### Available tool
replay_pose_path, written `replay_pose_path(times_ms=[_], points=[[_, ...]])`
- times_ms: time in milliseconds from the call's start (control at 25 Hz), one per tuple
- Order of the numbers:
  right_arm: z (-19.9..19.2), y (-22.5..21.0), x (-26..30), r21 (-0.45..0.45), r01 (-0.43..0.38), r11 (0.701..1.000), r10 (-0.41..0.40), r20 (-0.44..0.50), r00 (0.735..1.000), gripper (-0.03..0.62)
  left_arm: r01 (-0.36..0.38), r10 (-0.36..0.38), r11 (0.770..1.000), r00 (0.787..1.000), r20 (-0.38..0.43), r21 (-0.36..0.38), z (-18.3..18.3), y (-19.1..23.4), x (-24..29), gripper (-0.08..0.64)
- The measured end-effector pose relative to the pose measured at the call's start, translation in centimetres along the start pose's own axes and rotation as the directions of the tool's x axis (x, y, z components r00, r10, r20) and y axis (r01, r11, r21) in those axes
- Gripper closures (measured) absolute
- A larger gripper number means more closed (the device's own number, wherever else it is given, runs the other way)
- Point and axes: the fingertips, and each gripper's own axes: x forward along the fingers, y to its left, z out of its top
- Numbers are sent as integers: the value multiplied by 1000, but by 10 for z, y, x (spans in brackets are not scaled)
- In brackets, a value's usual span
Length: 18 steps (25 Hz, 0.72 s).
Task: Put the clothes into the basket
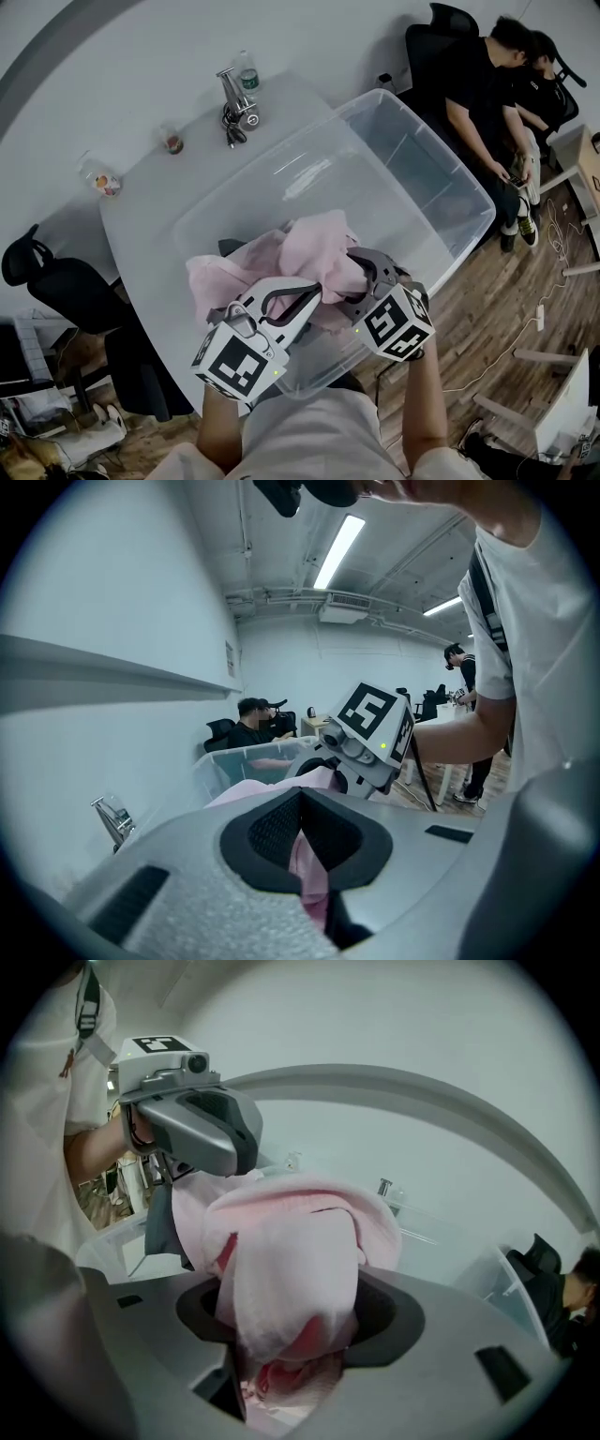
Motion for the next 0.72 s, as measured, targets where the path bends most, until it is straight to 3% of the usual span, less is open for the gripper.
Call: replay_pose_path(times_ms=[280, 520, 720], points=[[-13, 7, 12, -85, -23, 996, 14, -107, 994, 316, 28, -28, 1000, 999, -33, -1, -15, -3, 8, 560], [-25, 20, 20, -170, -92, 981, 55, -214, 975, 277, 38, -38, 999, 999, -38, -3, -16, -6, 9, 558], [-33, 19, 20, -230, -89, 969, 24, -269, 963, 242, 34, -34, 999, 999, -39, -5, -17, -5, 6, 558]])
